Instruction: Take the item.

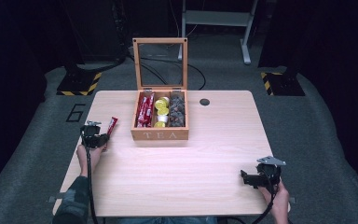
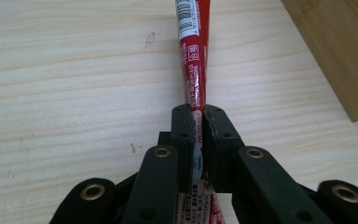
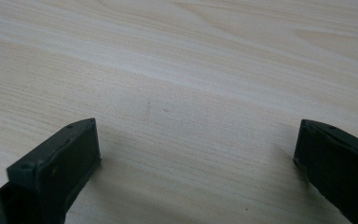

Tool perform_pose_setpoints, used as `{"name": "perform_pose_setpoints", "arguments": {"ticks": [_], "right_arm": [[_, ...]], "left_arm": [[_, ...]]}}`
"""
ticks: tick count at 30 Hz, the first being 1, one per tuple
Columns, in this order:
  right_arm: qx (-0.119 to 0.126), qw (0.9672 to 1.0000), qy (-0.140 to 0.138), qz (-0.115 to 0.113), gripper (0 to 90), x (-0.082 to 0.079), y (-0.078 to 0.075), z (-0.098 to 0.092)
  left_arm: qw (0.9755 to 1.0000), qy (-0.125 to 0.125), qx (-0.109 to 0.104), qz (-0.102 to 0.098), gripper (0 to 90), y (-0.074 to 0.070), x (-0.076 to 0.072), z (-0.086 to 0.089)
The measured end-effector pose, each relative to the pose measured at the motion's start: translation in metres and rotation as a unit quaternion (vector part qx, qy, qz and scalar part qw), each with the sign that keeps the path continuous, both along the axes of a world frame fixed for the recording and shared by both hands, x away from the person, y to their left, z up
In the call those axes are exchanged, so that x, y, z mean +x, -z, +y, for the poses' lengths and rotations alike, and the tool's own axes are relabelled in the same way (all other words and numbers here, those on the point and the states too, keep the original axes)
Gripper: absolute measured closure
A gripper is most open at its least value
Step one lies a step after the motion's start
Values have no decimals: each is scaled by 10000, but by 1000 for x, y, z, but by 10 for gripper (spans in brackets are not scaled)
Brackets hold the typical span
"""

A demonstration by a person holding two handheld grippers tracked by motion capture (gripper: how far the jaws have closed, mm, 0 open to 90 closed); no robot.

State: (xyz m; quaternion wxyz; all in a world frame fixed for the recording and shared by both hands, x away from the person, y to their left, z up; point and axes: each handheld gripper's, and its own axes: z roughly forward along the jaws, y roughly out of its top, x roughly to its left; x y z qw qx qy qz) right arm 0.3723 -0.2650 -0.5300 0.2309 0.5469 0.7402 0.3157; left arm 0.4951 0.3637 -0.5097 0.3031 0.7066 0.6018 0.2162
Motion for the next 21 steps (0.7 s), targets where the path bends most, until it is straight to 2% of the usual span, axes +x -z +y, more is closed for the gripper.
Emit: {"name": "perform_pose_setpoints", "arguments": {"ticks": [5,6,13,17,21], "right_arm": [[0,10000,-1,-1,0,0,0,0],[2,10000,-1,1,0,0,0,0],[3,10000,1,0,0,0,0,0],[1,10000,1,1,0,0,0,0],[0,10000,1,0,0,0,0,0]], "left_arm": [[10000,-55,-68,-26,822,5,-1,1],[9999,-72,-40,-78,822,5,-1,1],[10000,-62,-15,-72,818,6,-1,1],[9999,-69,107,-29,798,4,-1,-1],[9999,-63,128,16,770,4,-2,-1]]}}
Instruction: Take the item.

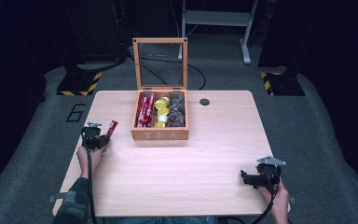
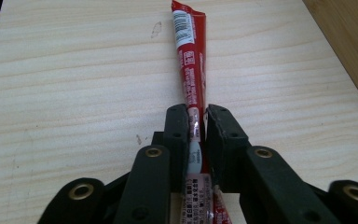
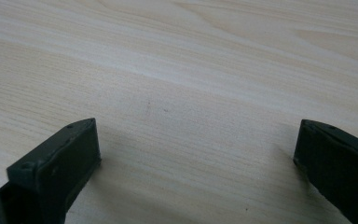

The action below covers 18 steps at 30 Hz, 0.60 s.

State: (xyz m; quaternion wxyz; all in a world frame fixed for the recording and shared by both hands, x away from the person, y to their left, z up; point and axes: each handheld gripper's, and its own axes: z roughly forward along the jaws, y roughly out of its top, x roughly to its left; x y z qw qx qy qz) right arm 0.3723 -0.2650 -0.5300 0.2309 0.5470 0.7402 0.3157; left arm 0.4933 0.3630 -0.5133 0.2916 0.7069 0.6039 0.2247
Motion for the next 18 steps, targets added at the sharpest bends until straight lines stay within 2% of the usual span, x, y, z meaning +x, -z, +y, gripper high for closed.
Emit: {"name": "perform_pose_setpoints", "arguments": {"ticks": [7,11,13,18], "right_arm": [[3,10000,0,1,0,0,0,0],[4,10000,0,3,0,0,0,0],[3,10000,-1,1,0,0,0,0],[4,10000,1,3,0,0,0,0]], "left_arm": [[9999,-50,54,73,608,-3,0,0],[9999,-120,17,82,459,-4,-1,2],[9999,-101,-51,15,391,-6,-3,4],[10000,-16,-66,36,247,-11,-7,6]]}}
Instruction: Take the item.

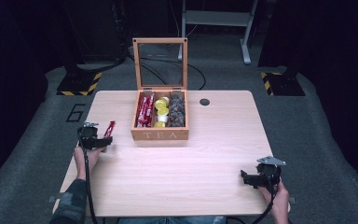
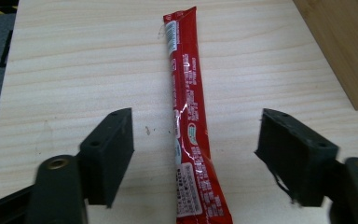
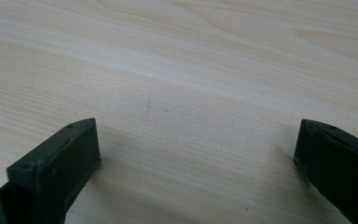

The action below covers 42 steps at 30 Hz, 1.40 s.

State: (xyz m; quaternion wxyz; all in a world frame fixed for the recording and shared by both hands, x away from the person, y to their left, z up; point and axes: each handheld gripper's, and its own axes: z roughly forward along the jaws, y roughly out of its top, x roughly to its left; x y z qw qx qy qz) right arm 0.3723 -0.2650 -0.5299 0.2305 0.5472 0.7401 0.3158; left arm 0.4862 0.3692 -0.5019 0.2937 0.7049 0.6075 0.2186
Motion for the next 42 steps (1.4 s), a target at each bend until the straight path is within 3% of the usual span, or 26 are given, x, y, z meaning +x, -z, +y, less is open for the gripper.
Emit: {"name": "perform_pose_setpoints", "arguments": {"ticks": [6,15,17,22,24,31,35,42], "right_arm": [[-2,10000,-2,-1,0,0,0,0],[-3,10000,-2,-2,0,0,0,0],[-3,10000,-2,0,0,0,0,0],[0,10000,7,-2,0,0,0,0],[0,10000,9,-1,0,0,0,0],[-1,10000,10,-2,0,0,0,0],[-24,10000,0,0,0,0,0,0],[-29,10000,13,-1,0,0,0,0]], "left_arm": [[9999,80,-6,-74,155,-12,-9,0],[9992,250,-171,-255,137,-23,-28,-4],[9991,305,-126,-267,137,-24,-30,-5],[9982,456,-108,-380,135,-31,-43,-8],[9973,488,-169,-525,134,-37,-55,-10],[9957,638,-95,-670,132,-43,-80,-11],[9952,620,-37,-751,132,-41,-92,-11],[9959,594,11,-678,132,-32,-110,-5]]}}
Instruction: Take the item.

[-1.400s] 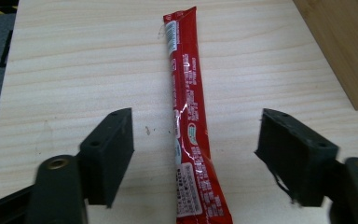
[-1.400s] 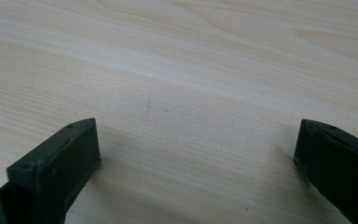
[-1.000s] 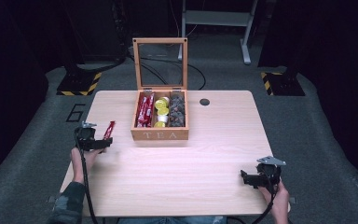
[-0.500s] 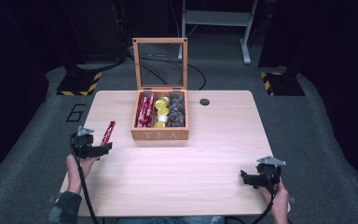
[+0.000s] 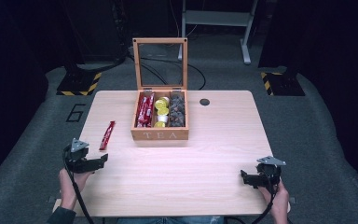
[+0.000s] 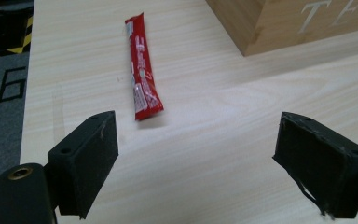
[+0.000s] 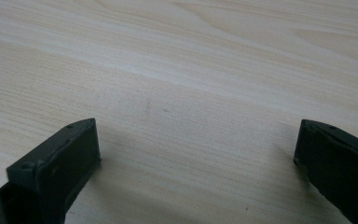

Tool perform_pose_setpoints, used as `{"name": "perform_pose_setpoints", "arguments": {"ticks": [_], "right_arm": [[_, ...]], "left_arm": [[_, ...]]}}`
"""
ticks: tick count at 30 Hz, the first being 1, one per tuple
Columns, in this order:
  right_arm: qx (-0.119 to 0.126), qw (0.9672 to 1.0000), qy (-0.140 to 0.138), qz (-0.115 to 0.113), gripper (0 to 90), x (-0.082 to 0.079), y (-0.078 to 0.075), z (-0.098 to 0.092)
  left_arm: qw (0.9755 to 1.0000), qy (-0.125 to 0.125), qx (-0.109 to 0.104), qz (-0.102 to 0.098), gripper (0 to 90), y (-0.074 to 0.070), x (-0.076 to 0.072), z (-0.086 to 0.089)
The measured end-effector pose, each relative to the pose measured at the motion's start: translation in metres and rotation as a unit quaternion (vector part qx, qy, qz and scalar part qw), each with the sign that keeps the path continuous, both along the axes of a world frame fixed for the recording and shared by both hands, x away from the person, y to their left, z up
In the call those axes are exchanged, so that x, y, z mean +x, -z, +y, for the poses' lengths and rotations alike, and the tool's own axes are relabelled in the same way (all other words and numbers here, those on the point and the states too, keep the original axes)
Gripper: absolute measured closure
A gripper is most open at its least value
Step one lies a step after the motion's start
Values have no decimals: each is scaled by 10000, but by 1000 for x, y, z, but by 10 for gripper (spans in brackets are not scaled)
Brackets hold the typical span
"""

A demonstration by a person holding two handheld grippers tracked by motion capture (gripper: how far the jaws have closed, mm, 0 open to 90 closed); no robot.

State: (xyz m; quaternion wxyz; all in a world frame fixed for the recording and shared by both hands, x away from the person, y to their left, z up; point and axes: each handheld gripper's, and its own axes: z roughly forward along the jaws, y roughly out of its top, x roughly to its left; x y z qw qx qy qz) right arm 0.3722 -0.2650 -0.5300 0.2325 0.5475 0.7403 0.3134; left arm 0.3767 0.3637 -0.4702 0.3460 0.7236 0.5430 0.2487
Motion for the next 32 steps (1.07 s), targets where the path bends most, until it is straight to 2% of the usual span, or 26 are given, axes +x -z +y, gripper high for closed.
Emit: {"name": "perform_pose_setpoints", "arguments": {"ticks": [4,7,17,23,27,29,32], "right_arm": [[1,10000,9,1,0,0,0,0],[3,10000,13,1,0,0,0,0],[3,10000,17,1,0,0,0,0],[4,10000,19,0,0,0,0,0],[3,10000,16,0,0,0,0,0],[3,10000,15,-2,0,0,0,0],[2,10000,14,-3,0,0,0,0]], "left_arm": [[10000,-26,37,51,132,9,-7,1],[9998,-56,82,185,130,21,-15,5],[9985,-237,43,488,112,54,-31,18],[9989,-304,147,324,96,59,-35,19],[9990,-369,123,220,71,62,-36,18],[9989,-362,147,264,64,62,-35,19],[9990,-354,139,229,58,62,-33,19]]}}
